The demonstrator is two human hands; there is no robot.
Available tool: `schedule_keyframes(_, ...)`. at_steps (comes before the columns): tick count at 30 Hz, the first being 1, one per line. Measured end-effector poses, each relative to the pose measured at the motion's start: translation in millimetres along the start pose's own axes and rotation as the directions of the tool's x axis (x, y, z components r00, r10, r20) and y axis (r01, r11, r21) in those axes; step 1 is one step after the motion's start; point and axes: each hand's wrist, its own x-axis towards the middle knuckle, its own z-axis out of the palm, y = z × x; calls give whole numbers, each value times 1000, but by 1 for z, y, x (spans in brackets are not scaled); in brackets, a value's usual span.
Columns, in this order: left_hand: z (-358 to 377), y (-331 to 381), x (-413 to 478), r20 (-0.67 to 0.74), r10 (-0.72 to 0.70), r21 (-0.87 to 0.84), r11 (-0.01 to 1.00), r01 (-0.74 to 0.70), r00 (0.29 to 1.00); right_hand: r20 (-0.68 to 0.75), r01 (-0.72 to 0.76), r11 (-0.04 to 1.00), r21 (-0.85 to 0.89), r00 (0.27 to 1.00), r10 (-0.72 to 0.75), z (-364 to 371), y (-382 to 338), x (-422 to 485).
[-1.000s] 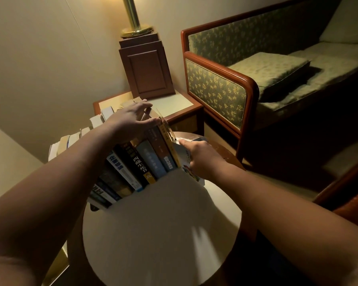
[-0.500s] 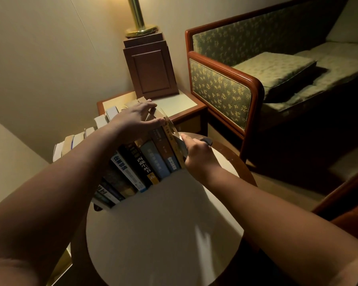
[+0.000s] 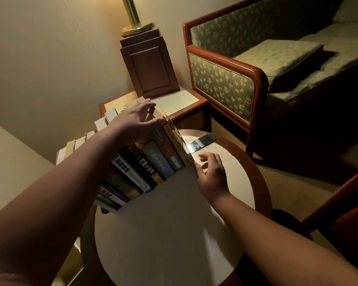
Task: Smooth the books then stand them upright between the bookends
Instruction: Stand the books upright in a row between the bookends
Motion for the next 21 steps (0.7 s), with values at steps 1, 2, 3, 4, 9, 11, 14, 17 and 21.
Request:
schedule_keyframes(1, 0, 0, 0, -6, -1, 3, 1000, 2, 1000, 13, -8, 1000, -3, 1000, 8, 2, 4, -1)
schedule_keyframes(2, 0, 0, 1, -13, 0, 8, 1000, 0, 1000, 32, -4, 1000, -10, 999, 5, 5, 7, -1)
schedule_keyframes(3, 1, -1, 1, -16, 2, 11, 1000, -1, 1000, 46, 11, 1000, -17, 999, -10, 8, 9, 0)
schedule_keyframes(4, 2, -1, 1, -15, 6, 12, 1000, -6, 1000, 54, 35, 999, -24, 998, -33, 11, 10, 3)
schedule_keyframes(9, 3, -2, 2, -15, 1, 15, 1000, -1, 1000, 38, 120, 992, -42, 992, -118, 26, 13, 22)
schedule_keyframes(11, 3, 0, 2, -24, -2, 16, 1000, 3, 1000, 7, 116, 993, -32, 993, -116, 30, 16, 27)
schedule_keyframes(14, 3, -1, 3, -35, 19, 24, 1000, -18, 999, -35, 75, 997, -2, 997, -75, 37, 19, 31)
schedule_keyframes(17, 2, -5, 5, -30, 45, 38, 998, -44, 999, -56, 33, 998, 44, 998, -30, 43, 23, 24)
schedule_keyframes(21, 2, -4, 5, -58, 55, 53, 997, -52, 997, -12, -53, 984, 168, 998, 56, 37, 20, 0)
